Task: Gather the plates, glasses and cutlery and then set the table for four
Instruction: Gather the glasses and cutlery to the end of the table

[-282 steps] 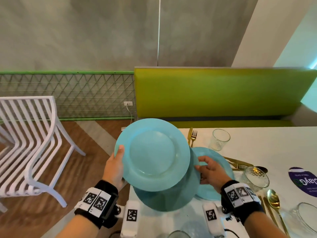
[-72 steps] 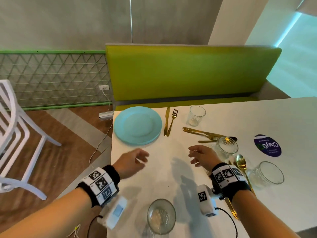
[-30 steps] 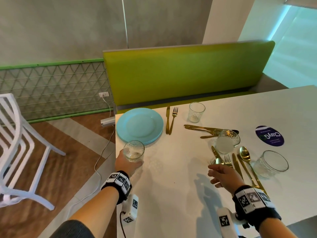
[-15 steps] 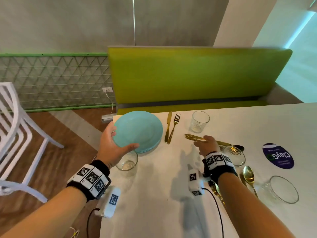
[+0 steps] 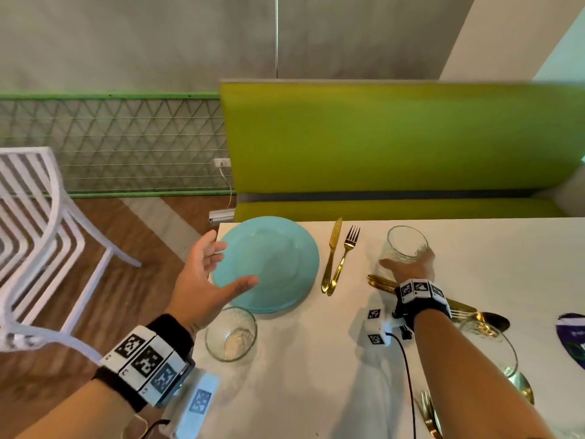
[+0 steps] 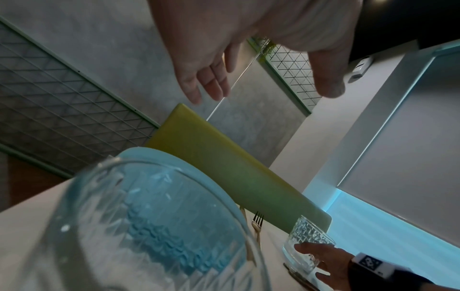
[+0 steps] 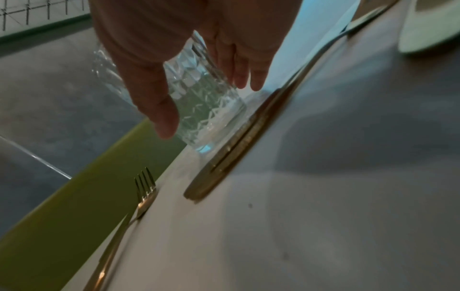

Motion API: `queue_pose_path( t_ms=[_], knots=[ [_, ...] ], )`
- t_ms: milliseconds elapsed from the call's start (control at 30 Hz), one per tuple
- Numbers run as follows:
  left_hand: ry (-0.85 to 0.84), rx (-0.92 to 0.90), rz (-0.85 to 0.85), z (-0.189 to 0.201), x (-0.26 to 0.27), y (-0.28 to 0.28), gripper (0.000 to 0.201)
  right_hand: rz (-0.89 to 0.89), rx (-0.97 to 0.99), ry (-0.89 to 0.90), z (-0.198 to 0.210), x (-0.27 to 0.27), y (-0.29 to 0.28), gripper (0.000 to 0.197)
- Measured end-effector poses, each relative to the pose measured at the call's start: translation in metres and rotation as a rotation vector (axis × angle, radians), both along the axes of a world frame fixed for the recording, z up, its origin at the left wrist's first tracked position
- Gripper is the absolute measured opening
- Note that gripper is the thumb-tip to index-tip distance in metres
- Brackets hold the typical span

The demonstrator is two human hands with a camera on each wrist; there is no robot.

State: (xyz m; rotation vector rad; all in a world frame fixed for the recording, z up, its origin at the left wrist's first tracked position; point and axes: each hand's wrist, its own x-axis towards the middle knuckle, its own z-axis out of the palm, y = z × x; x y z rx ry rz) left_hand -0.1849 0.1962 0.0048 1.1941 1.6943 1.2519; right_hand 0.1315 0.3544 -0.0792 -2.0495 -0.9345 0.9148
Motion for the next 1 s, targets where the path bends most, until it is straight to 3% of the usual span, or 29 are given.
queue_pose_path(
  t_ms=[100, 200, 267, 400, 533, 733, 900, 1000],
  knots=[
    [-0.015, 0.025, 0.013, 0.003, 0.000, 0.001, 0.140, 0.026, 0.016, 0.007, -0.003, -0.002, 0.005, 0.088],
    [-0.029, 0.052, 0.009, 0.006, 0.009, 0.003, 0.123, 0.024, 0.032, 0.002, -0.001, -0.004, 0.002, 0.080],
    [-0.032, 0.071, -0.003, 0.008, 0.022, 0.004, 0.106, 0.018, 0.063, 0.011, 0.008, -0.007, -0.004, 0.075],
    [-0.042, 0.072, -0.059, 0.013, 0.067, 0.003, 0.048, 0.042, 0.197, 0.025, 0.045, -0.008, -0.020, 0.069],
    [0.019, -0.008, -0.128, 0.006, 0.123, 0.012, 0.033, 0.076, 0.338, 0.072, 0.089, 0.005, -0.054, 0.064],
    [0.119, -0.340, -0.441, -0.032, 0.214, 0.025, 0.050, 0.049, 0.493, 0.092, 0.130, 0.057, -0.114, 0.064],
    [0.188, -0.421, -0.705, -0.067, 0.272, 0.030, 0.088, -0.009, 0.509, 0.040, 0.142, 0.109, -0.168, 0.069],
    [0.152, -0.421, -0.765, -0.078, 0.294, 0.035, 0.108, -0.034, 0.498, 0.019, 0.141, 0.132, -0.192, 0.069]
  ],
)
